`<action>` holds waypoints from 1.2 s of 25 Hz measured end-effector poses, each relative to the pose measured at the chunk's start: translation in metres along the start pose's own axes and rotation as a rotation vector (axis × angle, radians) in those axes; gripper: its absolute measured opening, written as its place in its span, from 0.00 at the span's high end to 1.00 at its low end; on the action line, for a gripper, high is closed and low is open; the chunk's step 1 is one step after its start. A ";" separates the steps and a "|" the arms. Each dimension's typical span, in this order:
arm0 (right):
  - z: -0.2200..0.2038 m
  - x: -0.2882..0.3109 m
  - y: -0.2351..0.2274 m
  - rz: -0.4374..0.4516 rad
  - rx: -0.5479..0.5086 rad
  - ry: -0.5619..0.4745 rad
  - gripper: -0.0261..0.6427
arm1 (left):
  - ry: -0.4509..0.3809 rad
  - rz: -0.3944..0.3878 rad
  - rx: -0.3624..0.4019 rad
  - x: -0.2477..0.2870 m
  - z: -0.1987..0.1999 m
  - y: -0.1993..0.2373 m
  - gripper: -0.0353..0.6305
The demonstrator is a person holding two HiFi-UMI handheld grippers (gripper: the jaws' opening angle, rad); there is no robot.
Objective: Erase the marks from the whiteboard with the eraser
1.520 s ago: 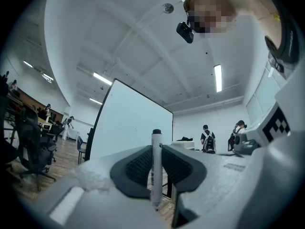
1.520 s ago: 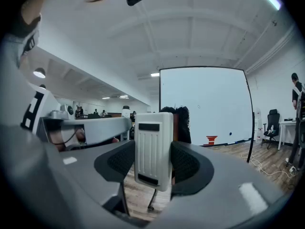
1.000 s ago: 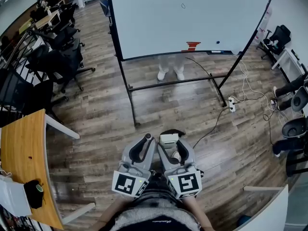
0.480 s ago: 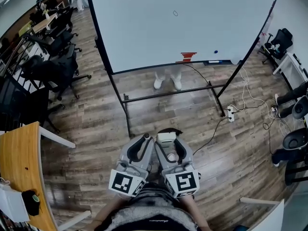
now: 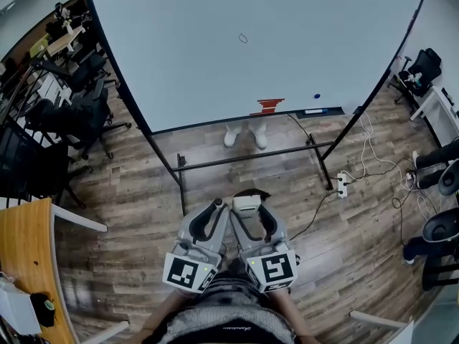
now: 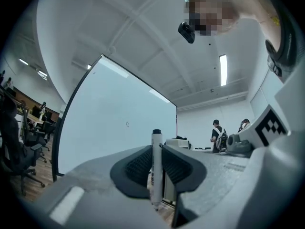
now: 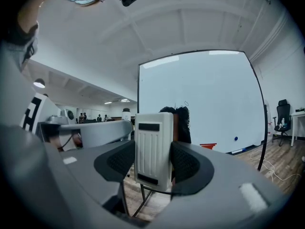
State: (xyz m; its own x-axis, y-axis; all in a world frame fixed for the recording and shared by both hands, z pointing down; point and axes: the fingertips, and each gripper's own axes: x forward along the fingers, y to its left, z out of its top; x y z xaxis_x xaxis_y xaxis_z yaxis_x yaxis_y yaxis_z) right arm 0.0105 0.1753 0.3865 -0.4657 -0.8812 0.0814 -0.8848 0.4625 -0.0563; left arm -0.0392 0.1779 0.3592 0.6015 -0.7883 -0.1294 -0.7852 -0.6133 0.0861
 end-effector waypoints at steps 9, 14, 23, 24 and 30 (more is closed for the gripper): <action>0.000 0.028 -0.068 0.026 0.000 0.018 0.60 | 0.009 0.034 0.013 0.070 -0.013 -0.001 0.83; 0.002 0.034 -0.089 0.045 0.006 0.027 0.60 | -0.009 0.029 0.015 0.091 -0.017 -0.005 0.83; 0.001 0.068 -0.124 0.034 0.030 0.028 0.60 | 0.023 0.033 0.005 0.134 -0.028 0.015 0.83; 0.000 0.073 -0.128 0.025 0.035 0.027 0.60 | 0.027 0.029 0.003 0.140 -0.030 0.018 0.83; 0.008 0.120 -0.170 -0.048 0.043 -0.005 0.60 | 0.005 -0.021 -0.009 0.201 -0.034 0.054 0.83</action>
State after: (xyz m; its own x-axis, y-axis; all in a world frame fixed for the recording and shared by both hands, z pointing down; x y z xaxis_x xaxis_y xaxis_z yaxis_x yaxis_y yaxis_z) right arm 0.1047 -0.0100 0.3975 -0.4229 -0.9026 0.0800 -0.9046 0.4154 -0.0955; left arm 0.0441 -0.0153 0.3717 0.6189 -0.7753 -0.1263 -0.7708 -0.6303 0.0920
